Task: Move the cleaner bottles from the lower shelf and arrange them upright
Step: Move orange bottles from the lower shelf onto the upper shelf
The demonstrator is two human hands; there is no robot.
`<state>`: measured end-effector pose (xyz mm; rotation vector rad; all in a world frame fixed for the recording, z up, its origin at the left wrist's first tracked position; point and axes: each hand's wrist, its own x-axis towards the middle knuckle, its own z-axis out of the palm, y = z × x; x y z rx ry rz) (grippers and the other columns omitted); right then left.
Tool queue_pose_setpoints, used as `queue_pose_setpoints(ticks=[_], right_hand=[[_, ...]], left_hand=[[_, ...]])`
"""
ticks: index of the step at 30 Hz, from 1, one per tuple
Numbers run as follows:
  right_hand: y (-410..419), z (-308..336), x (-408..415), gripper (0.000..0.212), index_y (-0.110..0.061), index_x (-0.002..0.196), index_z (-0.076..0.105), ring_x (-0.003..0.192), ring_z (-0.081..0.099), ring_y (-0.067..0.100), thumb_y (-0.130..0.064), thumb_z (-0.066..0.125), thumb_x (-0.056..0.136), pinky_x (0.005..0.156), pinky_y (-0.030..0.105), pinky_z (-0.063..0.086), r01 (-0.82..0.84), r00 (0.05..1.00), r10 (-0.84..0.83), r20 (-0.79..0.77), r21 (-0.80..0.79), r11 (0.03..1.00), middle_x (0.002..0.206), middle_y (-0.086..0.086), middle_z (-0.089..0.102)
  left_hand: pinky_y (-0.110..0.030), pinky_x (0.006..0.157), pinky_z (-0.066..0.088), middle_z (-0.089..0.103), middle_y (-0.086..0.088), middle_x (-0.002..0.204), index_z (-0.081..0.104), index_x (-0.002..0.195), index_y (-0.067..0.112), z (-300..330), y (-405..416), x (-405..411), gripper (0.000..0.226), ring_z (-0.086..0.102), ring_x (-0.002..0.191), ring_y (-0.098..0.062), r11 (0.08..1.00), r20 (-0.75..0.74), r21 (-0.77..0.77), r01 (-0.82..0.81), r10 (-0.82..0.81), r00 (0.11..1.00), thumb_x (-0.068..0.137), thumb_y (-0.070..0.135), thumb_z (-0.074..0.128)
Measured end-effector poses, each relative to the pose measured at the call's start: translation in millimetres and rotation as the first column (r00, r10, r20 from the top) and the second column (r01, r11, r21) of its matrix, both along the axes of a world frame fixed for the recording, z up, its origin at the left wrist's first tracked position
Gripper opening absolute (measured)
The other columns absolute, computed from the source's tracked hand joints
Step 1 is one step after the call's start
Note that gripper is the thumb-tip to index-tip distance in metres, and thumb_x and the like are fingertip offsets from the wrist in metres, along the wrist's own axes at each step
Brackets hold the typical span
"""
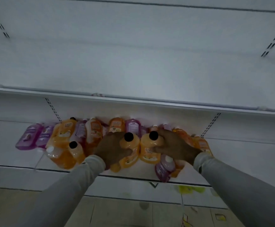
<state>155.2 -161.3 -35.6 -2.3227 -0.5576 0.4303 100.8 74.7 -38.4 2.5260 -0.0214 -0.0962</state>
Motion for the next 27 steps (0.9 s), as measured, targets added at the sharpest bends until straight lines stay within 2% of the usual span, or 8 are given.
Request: queue_pose_setpoints(ticks=[3, 6, 8, 11, 15, 18, 21, 27], right_hand=[[-7.3, 35.4, -13.6, 0.05, -0.022, 0.113, 0.06, 0.096, 0.063, 0.009, -0.038, 0.082, 0.072, 0.084, 0.027, 0.054, 0.037, 0.999, -0.037, 0.001, 0.026, 0.999, 0.106, -0.008, 0.065], [-13.3, 70.7, -33.3, 0.049, -0.023, 0.11, 0.06, 0.096, 0.063, 0.014, -0.043, 0.08, 0.07, 0.086, 0.039, 0.055, 0.052, 0.997, -0.054, 0.062, 0.027, 0.998, 0.105, -0.004, 0.065], [-17.5, 96.0, -49.3, 0.043, -0.022, 0.108, 0.06, 0.094, 0.063, 0.014, -0.04, 0.08, 0.073, 0.085, 0.038, 0.055, 0.046, 0.993, -0.049, 0.111, 0.031, 0.998, 0.103, -0.005, 0.065], [-27.1, 132.0, -74.0, 0.042, -0.024, 0.107, 0.062, 0.09, 0.065, 0.011, -0.043, 0.078, 0.072, 0.082, 0.037, 0.056, 0.022, 0.986, -0.034, 0.164, 0.076, 0.997, 0.1, -0.007, 0.067], [-44.7, 177.6, -106.6, 0.03, -0.037, 0.099, 0.06, 0.086, 0.064, 0.003, -0.045, 0.076, 0.075, 0.076, 0.028, 0.054, -0.025, 0.966, -0.005, 0.259, 0.115, 0.993, 0.095, -0.015, 0.066], [-56.9, 211.3, -123.2, 0.022, -0.033, 0.091, 0.061, 0.08, 0.065, 0.006, -0.04, 0.077, 0.077, 0.07, 0.026, 0.054, -0.018, 0.951, -0.041, 0.307, 0.186, 0.982, 0.088, -0.011, 0.066], [-66.2, 248.2, -131.1, 0.02, -0.027, 0.088, 0.065, 0.076, 0.065, 0.005, -0.039, 0.077, 0.078, 0.067, 0.024, 0.051, -0.009, 0.932, -0.08, 0.352, 0.243, 0.97, 0.082, -0.01, 0.068], [-64.2, 325.0, -140.4, 0.036, -0.02, 0.11, 0.066, 0.087, 0.068, 0.009, -0.039, 0.073, 0.081, 0.074, 0.023, 0.055, -0.049, 0.893, -0.109, 0.437, 0.335, 0.941, 0.096, -0.006, 0.07]], left_hand=[[-0.037, 0.094, 0.048, 0.065, 0.001, 0.116, 0.059, 0.121, 0.022, 36.4, 5.2, -13.6, 0.075, 0.06, 0.107, -0.02, 0.995, 0.017, -0.088, 0.052, -0.051, 0.999, 0.056, 0.059, 0.066], [-0.038, 0.099, 0.047, 0.06, 0.002, 0.121, 0.054, 0.129, 0.022, 69.9, 8.5, -32.5, 0.066, 0.057, 0.112, -0.018, 0.985, 0.01, -0.152, 0.086, -0.086, 0.996, 0.07, 0.032, 0.081], [-0.038, 0.096, 0.05, 0.06, 0.004, 0.121, 0.054, 0.13, 0.024, 93.1, 6.7, -44.7, 0.064, 0.059, 0.11, -0.017, 0.98, 0.054, -0.178, 0.088, -0.08, 0.995, 0.071, 0.024, 0.081], [-0.03, 0.085, 0.055, 0.061, 0.006, 0.116, 0.055, 0.127, 0.025, 130.1, -1.8, -68.9, 0.061, 0.062, 0.101, -0.014, 0.98, 0.131, -0.182, 0.086, -0.062, 0.989, 0.071, 0.023, 0.079], [-0.032, 0.081, 0.057, 0.065, 0.005, 0.108, 0.056, 0.123, 0.029, 177.8, -11.5, -100.8, 0.058, 0.065, 0.093, -0.01, 0.97, 0.211, -0.234, 0.06, -0.01, 0.977, 0.07, 0.024, 0.08], [-0.018, 0.071, 0.055, 0.064, 0.005, 0.106, 0.057, 0.115, 0.031, 216.3, -21.1, -120.8, 0.048, 0.066, 0.091, -0.008, 0.946, 0.254, -0.316, 0.072, 0.011, 0.967, 0.075, 0.014, 0.078], [-0.016, 0.072, 0.055, 0.067, 0.005, 0.112, 0.064, 0.112, 0.036, 253.8, -28.5, -137.3, 0.05, 0.066, 0.095, -0.009, 0.907, 0.367, -0.395, 0.143, 0.013, 0.93, 0.077, 0.001, 0.073], [-0.019, 0.076, 0.055, 0.067, 0.003, 0.114, 0.063, 0.124, 0.026, 316.8, -21.0, -149.6, 0.047, 0.064, 0.103, -0.013, 0.866, 0.501, -0.457, 0.204, 0.061, 0.863, 0.082, 0.005, 0.067]])
